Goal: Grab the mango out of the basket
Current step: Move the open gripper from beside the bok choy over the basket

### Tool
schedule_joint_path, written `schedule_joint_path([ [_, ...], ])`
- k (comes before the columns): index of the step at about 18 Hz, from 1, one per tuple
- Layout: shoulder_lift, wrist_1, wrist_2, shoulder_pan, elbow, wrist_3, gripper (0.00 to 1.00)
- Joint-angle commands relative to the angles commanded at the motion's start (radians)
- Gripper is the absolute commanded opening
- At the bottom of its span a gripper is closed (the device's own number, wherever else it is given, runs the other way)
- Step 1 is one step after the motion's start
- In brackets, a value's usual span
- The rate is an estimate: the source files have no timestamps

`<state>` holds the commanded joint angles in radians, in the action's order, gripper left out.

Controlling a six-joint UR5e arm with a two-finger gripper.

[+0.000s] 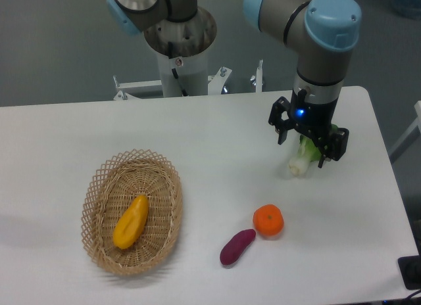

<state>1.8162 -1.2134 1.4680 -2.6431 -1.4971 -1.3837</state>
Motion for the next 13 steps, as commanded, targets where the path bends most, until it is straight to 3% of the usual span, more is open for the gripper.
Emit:
schedule_joint_path([
  [3, -0.012, 0.026, -0.003, 0.002, -0.032, 0.006, 0.99],
  [8, -0.047, 0.023, -0.024, 0.006, -0.064, 0.017, 1.0],
  [13, -0.101, 0.032, -0.058, 0.031, -0.123, 0.135, 1.0],
])
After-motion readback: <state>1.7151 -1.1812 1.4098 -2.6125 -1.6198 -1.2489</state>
